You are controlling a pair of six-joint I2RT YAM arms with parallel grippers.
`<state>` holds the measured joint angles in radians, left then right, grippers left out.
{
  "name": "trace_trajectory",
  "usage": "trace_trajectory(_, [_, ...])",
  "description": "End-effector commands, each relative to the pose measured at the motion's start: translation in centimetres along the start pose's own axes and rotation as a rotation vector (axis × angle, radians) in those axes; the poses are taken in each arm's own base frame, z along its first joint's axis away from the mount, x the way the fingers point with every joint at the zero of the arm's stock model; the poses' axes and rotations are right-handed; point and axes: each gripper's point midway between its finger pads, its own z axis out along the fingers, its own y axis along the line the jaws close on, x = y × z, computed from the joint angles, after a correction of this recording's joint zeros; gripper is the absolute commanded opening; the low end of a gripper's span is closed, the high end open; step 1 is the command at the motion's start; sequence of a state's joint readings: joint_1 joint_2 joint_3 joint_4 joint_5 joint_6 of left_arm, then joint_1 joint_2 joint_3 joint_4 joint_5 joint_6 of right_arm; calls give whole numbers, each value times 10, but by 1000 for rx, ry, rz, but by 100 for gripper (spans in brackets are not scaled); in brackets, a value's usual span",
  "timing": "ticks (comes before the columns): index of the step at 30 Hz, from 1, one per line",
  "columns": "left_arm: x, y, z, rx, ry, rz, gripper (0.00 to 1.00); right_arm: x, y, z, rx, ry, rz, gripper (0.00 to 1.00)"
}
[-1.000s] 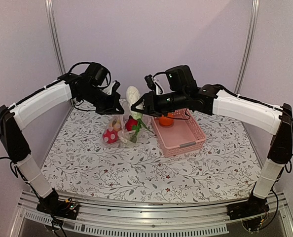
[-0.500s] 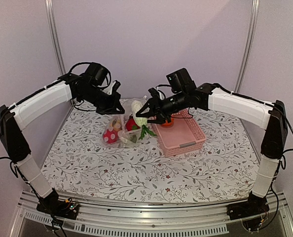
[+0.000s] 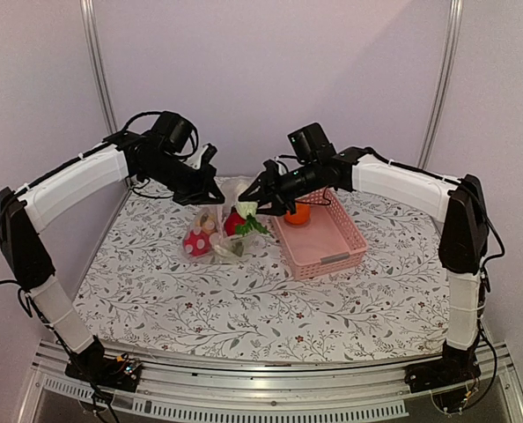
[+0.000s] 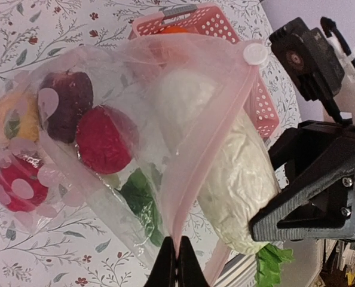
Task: Place the food in the zip-top bag and seal the zipper
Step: Place the fake vegetable in the zipper food storage bag.
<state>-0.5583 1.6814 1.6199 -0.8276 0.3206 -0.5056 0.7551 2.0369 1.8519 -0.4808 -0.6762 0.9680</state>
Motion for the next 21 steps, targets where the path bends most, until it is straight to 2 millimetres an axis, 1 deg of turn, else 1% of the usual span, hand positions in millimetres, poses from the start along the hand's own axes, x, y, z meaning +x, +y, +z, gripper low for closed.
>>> trace_trajectory(1, [6, -11, -6, 42, 5, 25, 0, -18, -3, 16, -20, -31, 57, 33])
trace_trajectory(2, [8, -12, -5, 43, 9, 28, 0, -22, -9, 19, -6, -44, 70, 34])
trace_trajectory(3, [8, -12, -5, 45, 10, 29, 0, -26, -12, 19, 12, -64, 84, 36])
trace_trajectory(4, [8, -13, -6, 45, 9, 30, 0, -29, -16, 20, 28, -80, 93, 43])
trace_trajectory(5, [9, -14, -6, 47, 8, 31, 0, -32, -17, 20, 37, -94, 96, 54])
trace_trajectory(6, [8, -14, -7, 47, 6, 32, 0, -33, -16, 21, 38, -101, 96, 70])
trace_trajectory(7, [8, -14, -8, 45, 2, 36, 0, -34, -12, 20, 36, -106, 94, 95])
trace_trajectory(8, [7, -14, -9, 43, -4, 41, 0, -35, -7, 17, 30, -110, 89, 98])
trace_trajectory(12, [1, -11, -11, 28, -22, 41, 0, -30, 8, 4, 18, -116, 70, 99])
trace_trajectory(14, [-1, -11, -10, 28, -28, 40, 0, -26, 23, -12, 5, -133, 51, 99])
trace_trajectory(15, [-2, -10, -10, 27, -32, 37, 0, -24, 26, -18, 6, -142, 40, 99])
trace_trajectory(16, [-3, -10, -10, 26, -35, 35, 0, -21, 36, -30, -2, -155, 25, 99])
trace_trajectory(17, [-5, -9, -10, 25, -38, 33, 0, -19, 38, -36, 4, -163, 16, 99])
trace_trajectory(19, [-8, -10, -13, 28, -47, 28, 0, -17, 44, -54, 18, -193, -16, 99])
trace_trajectory(21, [-15, -17, -23, 48, -67, 24, 0, -14, 54, -77, 42, -241, -58, 99])
